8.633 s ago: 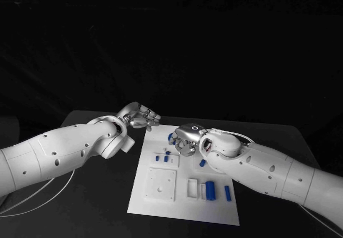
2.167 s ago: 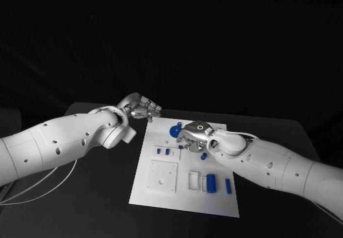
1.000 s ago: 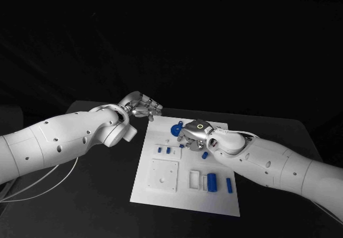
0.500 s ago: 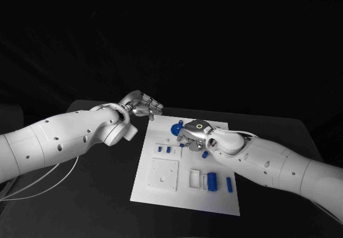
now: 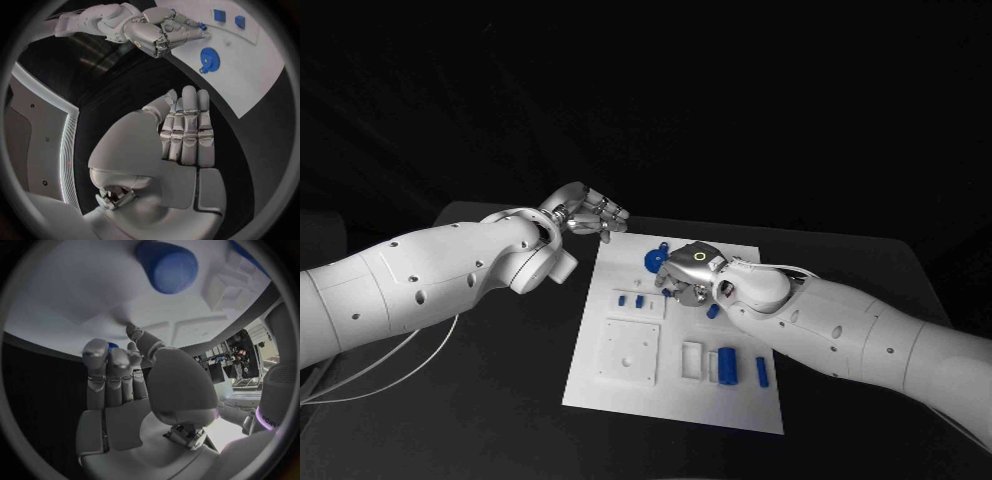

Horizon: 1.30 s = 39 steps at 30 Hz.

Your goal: Assemble the parts on the task board

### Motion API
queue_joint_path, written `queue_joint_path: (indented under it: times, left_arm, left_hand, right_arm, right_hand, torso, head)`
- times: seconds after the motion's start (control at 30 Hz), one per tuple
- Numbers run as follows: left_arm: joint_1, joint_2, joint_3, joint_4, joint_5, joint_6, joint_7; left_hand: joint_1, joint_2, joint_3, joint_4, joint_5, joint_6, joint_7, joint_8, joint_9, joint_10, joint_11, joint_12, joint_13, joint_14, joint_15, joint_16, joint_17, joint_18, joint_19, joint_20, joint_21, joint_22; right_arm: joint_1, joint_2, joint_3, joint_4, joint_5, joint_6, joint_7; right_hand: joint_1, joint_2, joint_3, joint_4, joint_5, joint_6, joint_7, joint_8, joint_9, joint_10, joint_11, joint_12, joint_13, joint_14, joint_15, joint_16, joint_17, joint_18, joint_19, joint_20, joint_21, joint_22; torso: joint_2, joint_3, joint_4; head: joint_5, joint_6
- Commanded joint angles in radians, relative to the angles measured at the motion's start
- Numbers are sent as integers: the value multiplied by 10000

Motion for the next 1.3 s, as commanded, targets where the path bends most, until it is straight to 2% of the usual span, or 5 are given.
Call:
queue_joint_path:
  times: [0.03,0.43,0.6,1.0,1.3]
  left_arm:
    - [13,17,8,19,6,129,20]
    - [16,9,7,2,-4,162,-28]
    - [16,5,7,-4,-5,164,-38]
    - [17,2,6,-9,-15,164,-57]
    - [17,-2,6,-16,-34,164,-66]
  left_hand:
    - [-13,-54,2,37,-47,-71,9,20,-3,-73,-12,-40,-11,54,6,-34,8,10,68,21,-58,220]
    - [1,-55,-3,40,-68,-68,9,22,-3,-72,-13,-39,-11,51,6,-33,9,11,72,20,-67,220]
    - [-10,-35,-7,63,-76,-72,12,21,-3,-81,-9,-41,-12,54,9,-32,9,9,73,23,-74,218]
    - [-12,-30,-10,78,-79,-74,7,20,-3,-81,-12,-41,-11,52,9,-32,9,9,76,25,-83,214]
    - [9,-33,-6,92,-72,-75,11,21,-3,-100,-6,-41,-11,50,11,-37,6,12,83,24,-103,215]
  right_arm:
    - [0,7,-12,82,26,155,52]
    - [0,-35,-42,204,104,199,52]
    - [0,-41,-46,191,97,246,5]
    - [1,-54,-49,56,-2,761,-273]
    - [1,-77,-49,39,-13,851,-341]
  right_hand:
    - [-67,-30,-50,4,-23,-22,59,-15,7,-71,-18,68,-10,56,0,62,6,1,273,-13,57,895]
    - [-86,23,-263,12,-25,23,77,-13,8,-41,-12,161,5,58,2,79,8,5,281,-9,50,893]
    - [-114,90,-352,9,-30,323,153,-16,17,-31,34,234,61,55,24,88,16,14,283,2,30,890]
    - [-183,185,-486,16,-25,544,244,-9,20,-7,142,441,311,43,92,63,3,64,279,69,-14,884]
    - [-209,215,-381,-5,1,502,253,-16,12,-25,157,471,375,41,106,61,-5,92,273,92,-32,885]
  torso:
    - [-3,5,9]
    - [-1,4,6]
    - [-1,7,15]
    - [-2,-1,10]
    - [-1,1,7]
  head:
    - [-4,-9]
    - [5,-4]
    - [-3,-3]
    - [-8,-21]
    - [-16,-22]
